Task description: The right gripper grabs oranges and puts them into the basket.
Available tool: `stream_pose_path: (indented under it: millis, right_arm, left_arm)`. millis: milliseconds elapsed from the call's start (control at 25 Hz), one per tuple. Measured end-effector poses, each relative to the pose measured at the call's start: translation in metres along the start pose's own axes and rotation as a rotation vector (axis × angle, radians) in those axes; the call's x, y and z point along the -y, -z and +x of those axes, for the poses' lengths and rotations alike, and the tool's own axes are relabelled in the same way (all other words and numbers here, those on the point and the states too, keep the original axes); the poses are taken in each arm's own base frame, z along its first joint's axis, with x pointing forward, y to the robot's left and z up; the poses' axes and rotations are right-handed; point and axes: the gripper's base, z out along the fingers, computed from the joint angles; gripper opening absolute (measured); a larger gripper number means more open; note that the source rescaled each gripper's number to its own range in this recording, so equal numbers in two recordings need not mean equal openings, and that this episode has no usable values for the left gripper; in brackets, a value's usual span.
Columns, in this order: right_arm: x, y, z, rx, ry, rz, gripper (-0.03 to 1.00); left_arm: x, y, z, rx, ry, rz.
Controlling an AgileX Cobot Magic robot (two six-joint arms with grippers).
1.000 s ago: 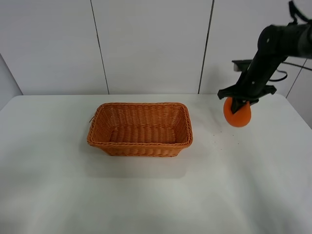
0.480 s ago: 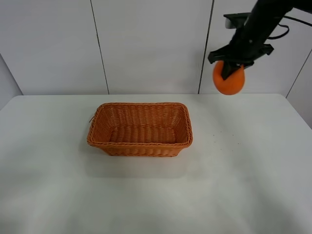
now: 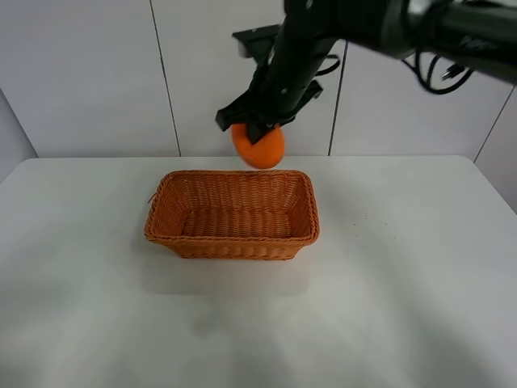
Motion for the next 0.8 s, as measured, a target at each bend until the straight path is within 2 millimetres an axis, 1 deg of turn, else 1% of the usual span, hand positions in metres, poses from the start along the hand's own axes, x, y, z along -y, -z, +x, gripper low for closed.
stream_pose_path:
  millis: [80,160,240,320,360,400,440,480,560,600,640,680,800]
  right_arm:
    - [-0.011,-0.031,0.002,-0.01,0.019,-0.009,0.0]
    - [-0.014,-0.064,0.006,-0.018,0.022,-0.012,0.0]
    - [-0.014,-0.089,0.011,-0.032,0.012,-0.011,0.0]
    - [-0.013,-0.108,0.018,-0.064,0.009,-0.009,0.0]
    - [-0.013,-0.112,0.02,-0.078,0.007,-0.01,0.01]
    - [-0.014,-0.116,0.022,-0.089,0.002,-0.013,0.08]
    - [-0.014,-0.116,0.022,-0.091,0.0,-0.013,0.19]
    - [-0.014,-0.116,0.022,-0.091,-0.002,-0.015,0.35]
    - [-0.014,-0.113,0.02,-0.085,-0.002,-0.015,0.73]
    - [-0.014,-0.111,0.019,-0.092,-0.002,-0.015,0.83]
    - [-0.014,-0.108,0.016,-0.097,-0.001,-0.016,0.9]
    - [-0.014,-0.103,0.013,-0.1,0.001,-0.016,0.94]
    - [-0.015,-0.081,0.0,-0.105,0.003,-0.017,0.99]
  left_arm:
    - [0.0,0.0,0.0,0.0,0.0,0.0]
    - [0.0,0.0,0.0,0.0,0.0,0.0]
    - [0.0,0.0,0.0,0.0,0.0,0.0]
    - [0.0,0.0,0.0,0.0,0.0,0.0]
    - [0.0,0.0,0.0,0.0,0.0,0.0]
    - [0.0,0.0,0.0,0.0,0.0,0.0]
    - [0.0,0.0,0.0,0.0,0.0,0.0]
    - [0.0,0.0,0.0,0.0,0.0,0.0]
    - [0.0,0.0,0.0,0.0,0.0,0.0]
    - [0.0,0.0,0.0,0.0,0.0,0.0]
    - [0.0,0.0,0.0,0.0,0.0,0.0]
    - [0.0,0.0,0.0,0.0,0.0,0.0]
    - [0.0,0.0,0.0,0.0,0.0,0.0]
